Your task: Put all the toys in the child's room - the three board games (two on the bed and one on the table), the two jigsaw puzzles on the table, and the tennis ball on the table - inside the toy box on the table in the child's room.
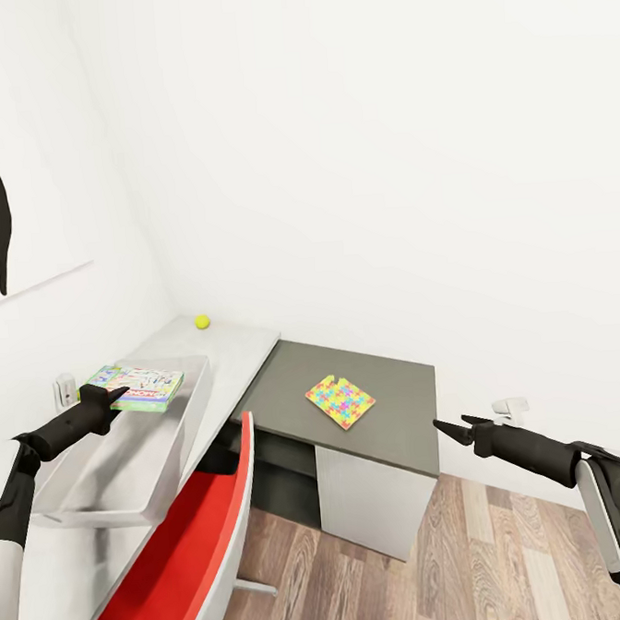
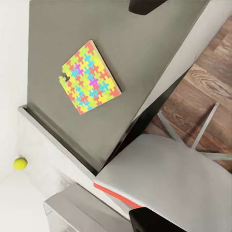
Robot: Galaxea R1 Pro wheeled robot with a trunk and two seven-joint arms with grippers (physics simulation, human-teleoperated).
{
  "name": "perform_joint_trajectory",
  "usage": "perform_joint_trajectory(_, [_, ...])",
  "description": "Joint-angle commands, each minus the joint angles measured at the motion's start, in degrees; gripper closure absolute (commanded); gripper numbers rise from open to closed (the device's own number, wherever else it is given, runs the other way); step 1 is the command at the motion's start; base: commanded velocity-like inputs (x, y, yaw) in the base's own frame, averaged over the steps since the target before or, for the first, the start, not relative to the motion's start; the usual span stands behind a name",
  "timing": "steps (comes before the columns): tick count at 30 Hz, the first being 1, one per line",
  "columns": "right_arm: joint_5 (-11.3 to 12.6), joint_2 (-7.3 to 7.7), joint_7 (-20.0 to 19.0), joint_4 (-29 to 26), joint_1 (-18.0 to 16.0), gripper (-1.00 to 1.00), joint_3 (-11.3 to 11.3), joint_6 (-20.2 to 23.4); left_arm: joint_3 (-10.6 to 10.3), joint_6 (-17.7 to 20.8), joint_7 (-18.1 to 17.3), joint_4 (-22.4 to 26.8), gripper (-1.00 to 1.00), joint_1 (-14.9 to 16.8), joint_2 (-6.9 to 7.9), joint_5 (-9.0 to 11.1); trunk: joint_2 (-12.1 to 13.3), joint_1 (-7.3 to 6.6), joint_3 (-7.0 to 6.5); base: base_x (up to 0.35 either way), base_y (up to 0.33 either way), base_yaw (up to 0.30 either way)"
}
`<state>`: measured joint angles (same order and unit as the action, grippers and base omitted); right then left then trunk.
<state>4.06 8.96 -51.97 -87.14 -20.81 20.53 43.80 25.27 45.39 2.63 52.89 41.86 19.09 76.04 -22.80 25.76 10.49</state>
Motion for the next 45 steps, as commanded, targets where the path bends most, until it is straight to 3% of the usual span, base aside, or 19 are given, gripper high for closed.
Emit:
perform_joint_trajectory(1, [0.4, 0.01, 0.0, 0.0, 0.0, -1.0, 0.0, 0.5, 0.1, 0.3, 0.3, 0.0, 1.0, 0.1, -0.02, 0.4, -0.1, 0.03, 0.21, 0.0, 0.0, 0.0])
perform_joint_trajectory(45, [0.4, 0.09, 0.0, -0.3, 0.0, -1.0, 0.0, 0.5, 0.6, 0.2, 0.2, 0.0, 1.0, 0.1, 0.03, 0.5, -0.1, 0.03, 4.28, 0.0, 0.0, 0.0])
